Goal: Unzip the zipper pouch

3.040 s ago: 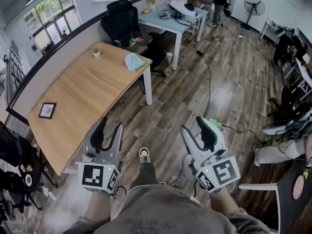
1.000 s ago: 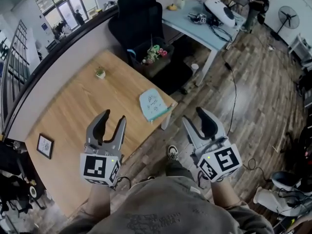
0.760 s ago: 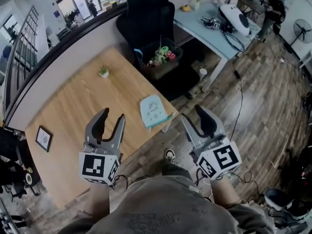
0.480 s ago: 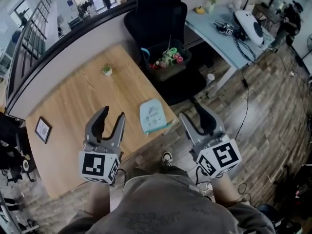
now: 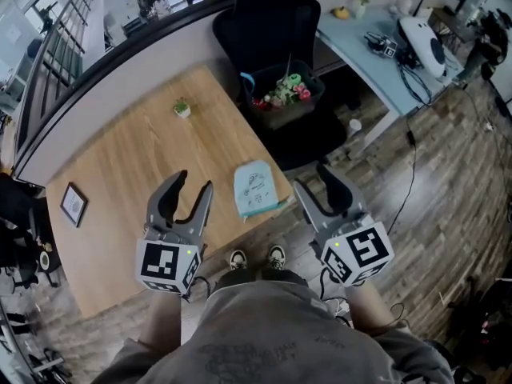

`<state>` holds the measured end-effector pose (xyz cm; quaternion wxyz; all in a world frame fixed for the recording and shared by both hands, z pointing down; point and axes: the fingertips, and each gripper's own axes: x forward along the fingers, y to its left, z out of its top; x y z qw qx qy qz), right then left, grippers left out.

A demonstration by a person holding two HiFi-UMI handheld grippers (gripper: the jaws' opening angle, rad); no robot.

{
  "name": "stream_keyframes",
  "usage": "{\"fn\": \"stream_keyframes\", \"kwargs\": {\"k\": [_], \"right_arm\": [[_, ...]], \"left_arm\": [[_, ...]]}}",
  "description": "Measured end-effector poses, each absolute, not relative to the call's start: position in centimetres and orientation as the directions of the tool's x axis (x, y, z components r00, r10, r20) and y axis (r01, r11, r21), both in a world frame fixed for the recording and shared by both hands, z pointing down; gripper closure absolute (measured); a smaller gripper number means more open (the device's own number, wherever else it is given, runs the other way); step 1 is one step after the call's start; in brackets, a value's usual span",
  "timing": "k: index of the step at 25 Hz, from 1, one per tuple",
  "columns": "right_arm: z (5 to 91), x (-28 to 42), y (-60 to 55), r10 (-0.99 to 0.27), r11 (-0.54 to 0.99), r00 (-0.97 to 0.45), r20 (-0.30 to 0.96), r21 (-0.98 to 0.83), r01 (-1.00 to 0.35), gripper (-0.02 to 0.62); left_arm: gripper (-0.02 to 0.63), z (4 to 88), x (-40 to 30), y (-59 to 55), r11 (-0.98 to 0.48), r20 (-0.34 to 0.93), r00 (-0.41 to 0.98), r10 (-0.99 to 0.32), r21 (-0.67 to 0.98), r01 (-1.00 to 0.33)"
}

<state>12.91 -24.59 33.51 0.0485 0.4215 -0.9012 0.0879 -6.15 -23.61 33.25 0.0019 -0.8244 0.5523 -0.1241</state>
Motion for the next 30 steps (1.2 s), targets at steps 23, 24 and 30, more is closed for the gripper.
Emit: {"fn": "stream_keyframes", "kwargs": {"k": [23, 24, 30], "right_arm": [[46.3, 7.8, -22.9, -0.701, 0.549, -0.585, 0.408, -0.215, -0.808, 0.411], [46.9, 7.7, -22.8, -0.698, 0.546, -0.582, 0.417, -0.217, -0.810, 0.410], [49.8, 7.1, -22.5, -0.681, 0.534, -0.570, 0.459, -0.222, -0.816, 0.411]], "left_arm": [[0.413, 53.4, -5.2, -23.0, -0.849, 0.577, 0.623, -0.528, -0.372, -0.376], [0.413, 54.8, -5.1, -22.7, -0.860, 0.609, 0.609, -0.508, -0.394, -0.323], [0.411, 61.9, -4.2, -21.0, -0.914, 0.722, 0.577, -0.380, -0.387, -0.119]]}}
